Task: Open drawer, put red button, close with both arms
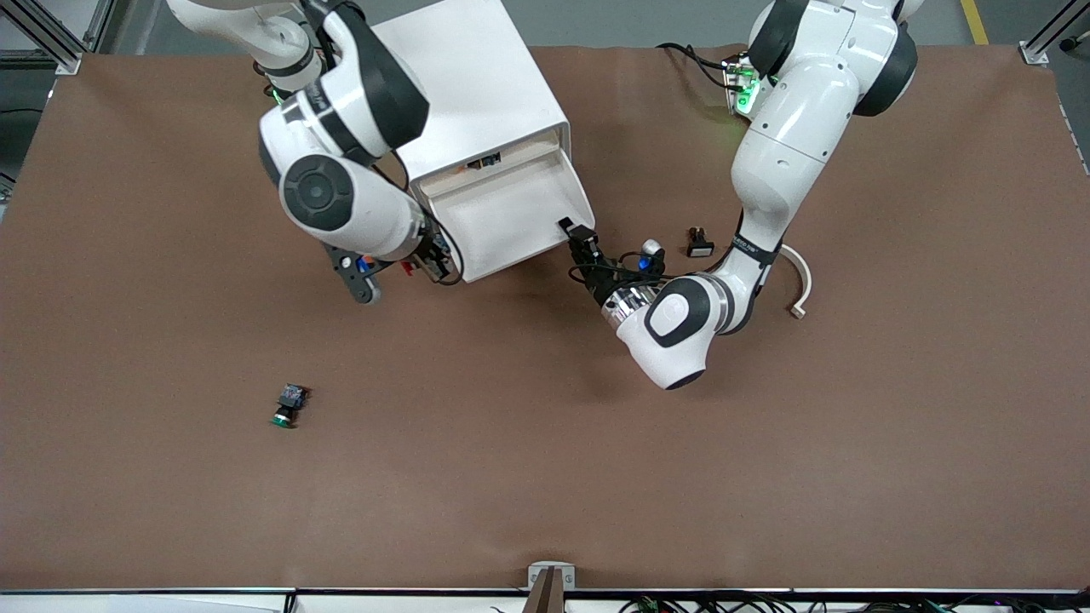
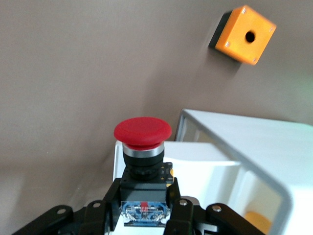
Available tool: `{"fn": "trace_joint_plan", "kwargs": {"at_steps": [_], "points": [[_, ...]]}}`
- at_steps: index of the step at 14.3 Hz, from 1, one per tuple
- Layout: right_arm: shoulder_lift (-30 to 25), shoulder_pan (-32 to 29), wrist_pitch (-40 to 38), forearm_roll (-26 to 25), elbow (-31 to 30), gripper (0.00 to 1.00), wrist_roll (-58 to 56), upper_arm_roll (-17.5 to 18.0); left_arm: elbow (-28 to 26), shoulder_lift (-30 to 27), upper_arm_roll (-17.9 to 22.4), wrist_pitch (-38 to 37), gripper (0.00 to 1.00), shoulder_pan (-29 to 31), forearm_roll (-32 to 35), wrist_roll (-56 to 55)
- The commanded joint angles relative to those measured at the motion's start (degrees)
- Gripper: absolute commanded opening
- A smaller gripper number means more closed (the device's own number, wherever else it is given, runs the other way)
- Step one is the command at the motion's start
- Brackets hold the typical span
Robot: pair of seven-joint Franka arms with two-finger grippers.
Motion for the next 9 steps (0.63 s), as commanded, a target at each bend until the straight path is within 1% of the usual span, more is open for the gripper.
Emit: {"fn": "trace_joint_plan", "kwargs": {"at_steps": [1, 3, 4, 5, 6, 7, 9], "points": [[-3.32, 4.23, 7.23, 0.69, -6.77, 0.0, 5.86, -0.57, 0.66, 0.16, 0.44, -0.58, 0.29, -0.17, -0.9, -0.95], [-3.23, 6.95, 11.63, 0.69, -8.7, 0.0, 9.64, -0.66, 0.74, -0.1, 0.44, -0.58, 0.62, -0.26, -0.98, 0.45], [-3.14, 8.27, 13.22, 0.69, -9.58, 0.0, 11.14, -0.66, 0.83, -0.19, 0.18, -0.49, 0.77, -0.17, -0.98, 3.77], [-3.23, 9.24, 14.28, 0.69, -10.38, 0.0, 12.37, -0.66, 1.0, -0.28, -0.09, -0.58, 0.88, -0.17, -0.98, 7.98], [-3.23, 10.04, 15.07, 0.69, -10.73, 0.0, 13.52, -0.66, 1.96, -0.63, -0.09, -0.58, 0.95, -0.17, -0.9, 13.15], [-2.97, 10.65, 16.38, 0.69, -11.0, 0.0, 15.27, -0.66, 2.67, -0.89, -0.09, -0.58, 0.99, -0.17, -0.9, 17.38], [-2.79, 12.67, 21.47, 0.61, -13.18, 0.0, 19.05, -0.75, 3.47, -1.16, 0.17, -0.58, 0.99, 0.0, -0.72, 26.6]]}}
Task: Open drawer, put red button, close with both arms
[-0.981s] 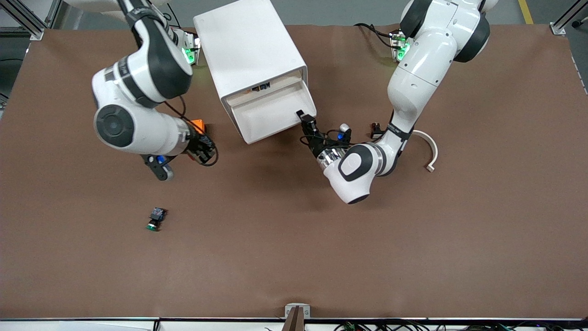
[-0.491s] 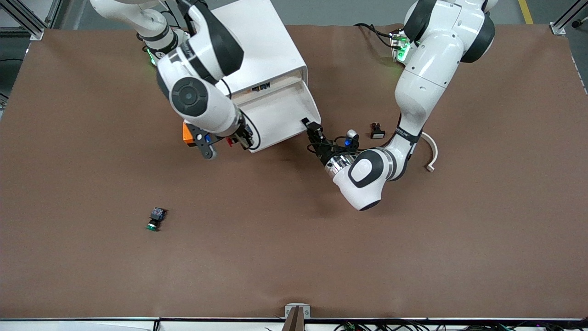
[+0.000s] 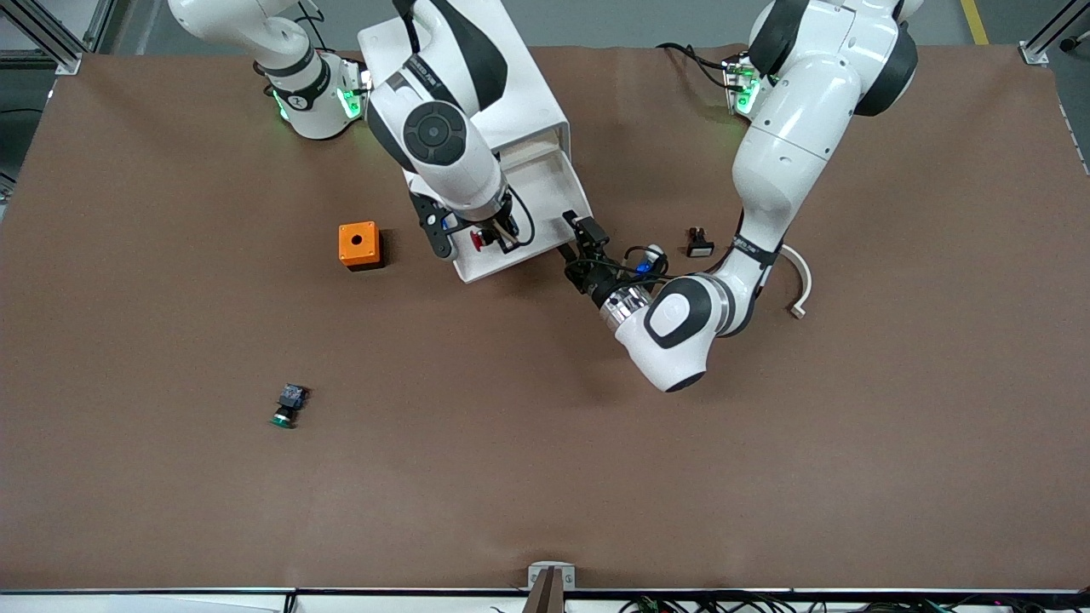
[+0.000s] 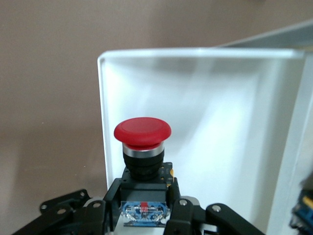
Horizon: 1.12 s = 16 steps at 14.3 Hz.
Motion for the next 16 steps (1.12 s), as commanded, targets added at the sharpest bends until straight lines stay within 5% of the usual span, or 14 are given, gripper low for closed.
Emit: {"fn": "trace_joint_plan", "kwargs": {"at_steps": [1, 5, 9, 16], "points": [[-1.99, 2.38, 6.16, 0.6, -4.5, 0.01, 4.97, -0.71, 1.5, -0.92, 1.17, -0.49, 0.99, 0.21, -0.61, 11.49], [-0.5, 2.39, 8.73, 0.42, -4.24, 0.16, 7.01, -0.8, 3.97, -1.71, 3.81, -0.49, 0.99, -0.05, 3.68, 33.36], [-0.5, 2.03, 8.47, -0.02, -3.8, 1.0, 7.1, -0.97, 6.95, -3.55, 5.74, 3.53, 0.99, -0.31, 9.39, 48.33], [-0.94, -4.81, 0.76, -3.8, 2.77, 1.0, -8.24, -1.24, 6.78, -9.44, 6.01, 25.06, 0.99, -4.44, 30.29, 56.0]]}}
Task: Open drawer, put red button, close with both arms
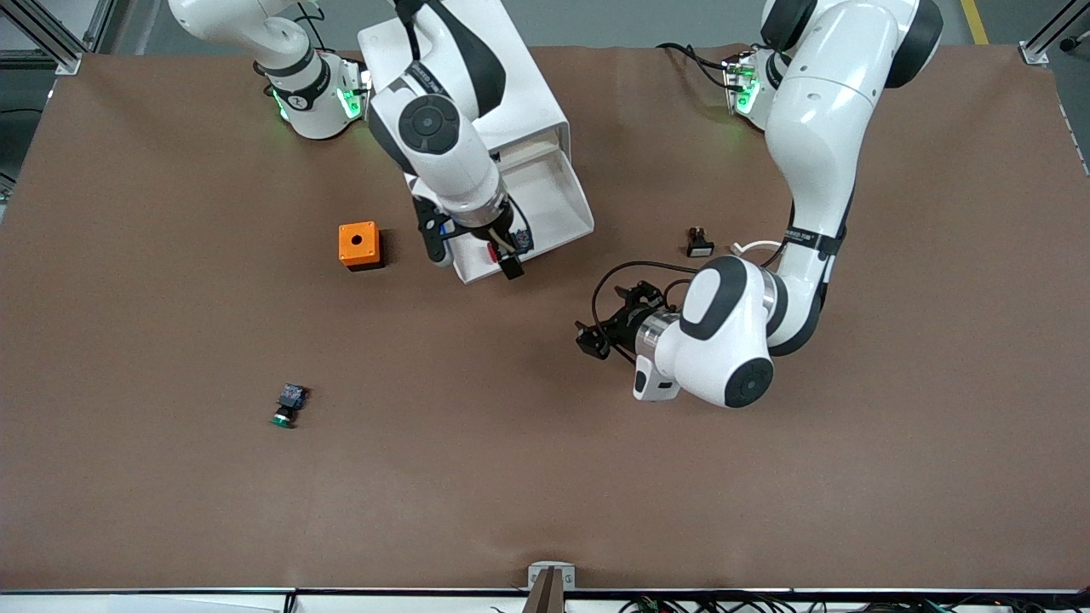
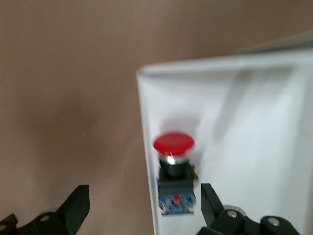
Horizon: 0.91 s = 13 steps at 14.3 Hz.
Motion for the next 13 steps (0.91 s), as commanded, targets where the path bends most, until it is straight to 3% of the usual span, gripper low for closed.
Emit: {"fn": "trace_joint_plan", "kwargs": {"at_steps": [1, 7, 13], "points": [[-0.78, -5.35, -7.11, -0.67, 4.78, 1.0, -11.49, 0.63, -0.77, -2.75, 0.99, 7.31, 0.99, -3.25, 8.31, 0.87], [-0.78, -19.33, -20.83, -0.93, 15.42, 1.0, -37.95, 0.55, -1.21, -3.28, 0.81, 14.44, 0.99, -7.11, 20.88, 0.35], [-1.39, -31.2, -22.95, -6.81, 16.23, 1.0, -60.02, 0.63, -2.44, -3.37, 0.72, 14.72, 0.99, -12.47, 25.56, -0.27]]}}
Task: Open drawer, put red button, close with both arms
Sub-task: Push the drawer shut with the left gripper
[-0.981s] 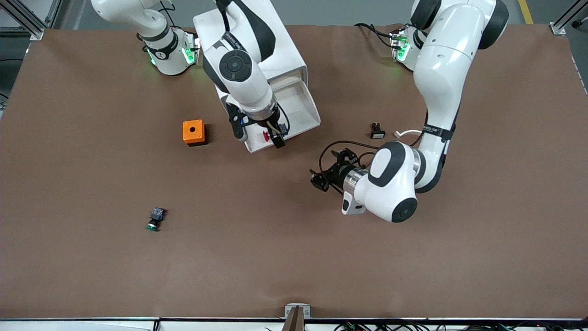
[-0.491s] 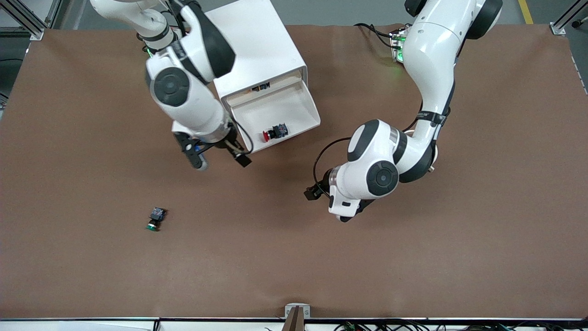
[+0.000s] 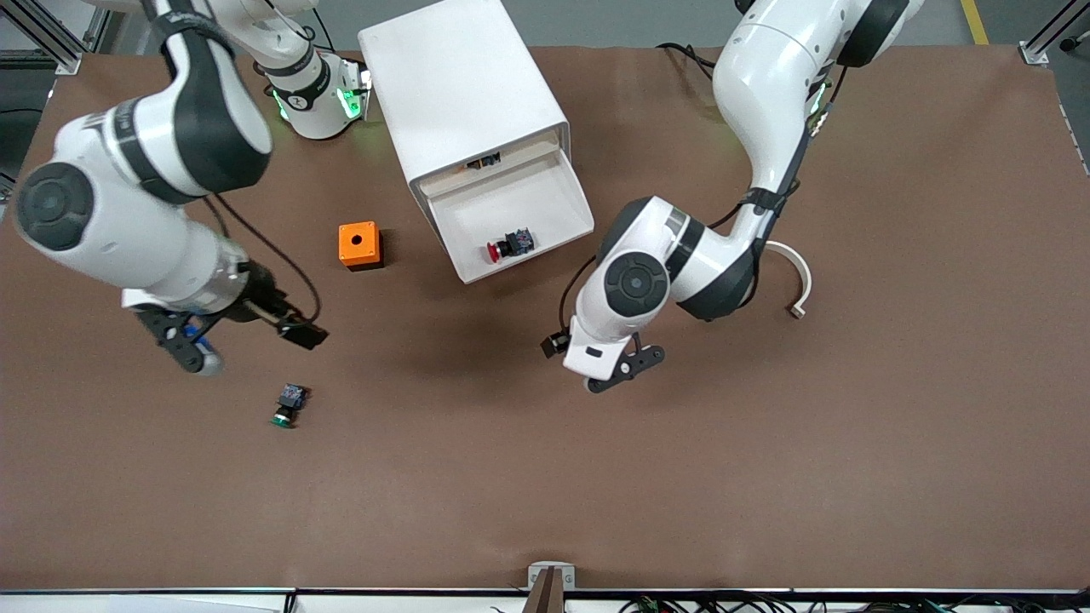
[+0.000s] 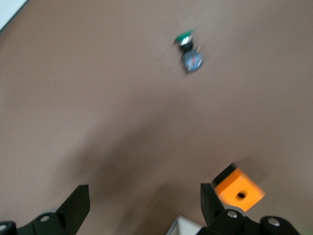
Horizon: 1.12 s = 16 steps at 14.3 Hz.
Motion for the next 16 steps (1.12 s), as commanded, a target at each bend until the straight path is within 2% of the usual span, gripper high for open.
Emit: {"fn": "trace_joint_plan", "kwargs": {"at_steps": [1, 6, 9, 13, 16], "points": [[-0.94, -3.8, -0.92, -2.78, 0.04, 1.0, -8.03, 1.21, -2.1, -1.25, 0.69, 0.81, 0.99, -3.06, 2.63, -0.2], [-2.96, -13.11, -1.89, -3.05, -0.13, 1.0, -33.51, 1.21, -3.5, -1.25, 0.69, 0.28, 0.99, -7.46, 2.9, -3.01], [-4.71, -16.72, -1.89, -4.36, -0.13, 1.0, -46.52, 1.21, -4.38, -1.43, 0.43, 0.02, 0.99, -9.13, 2.81, -3.02], [-8.75, -18.13, -2.59, -6.91, -1.36, 1.0, -54.54, 1.21, -4.47, -1.52, -2.02, -2.08, 0.99, -10.37, 1.76, -6.17], [-10.43, -18.13, -2.59, -6.92, -2.85, 1.0, -54.91, 1.3, -4.47, -1.43, -5.1, -5.95, 0.99, -10.37, 1.58, -8.98]]}}
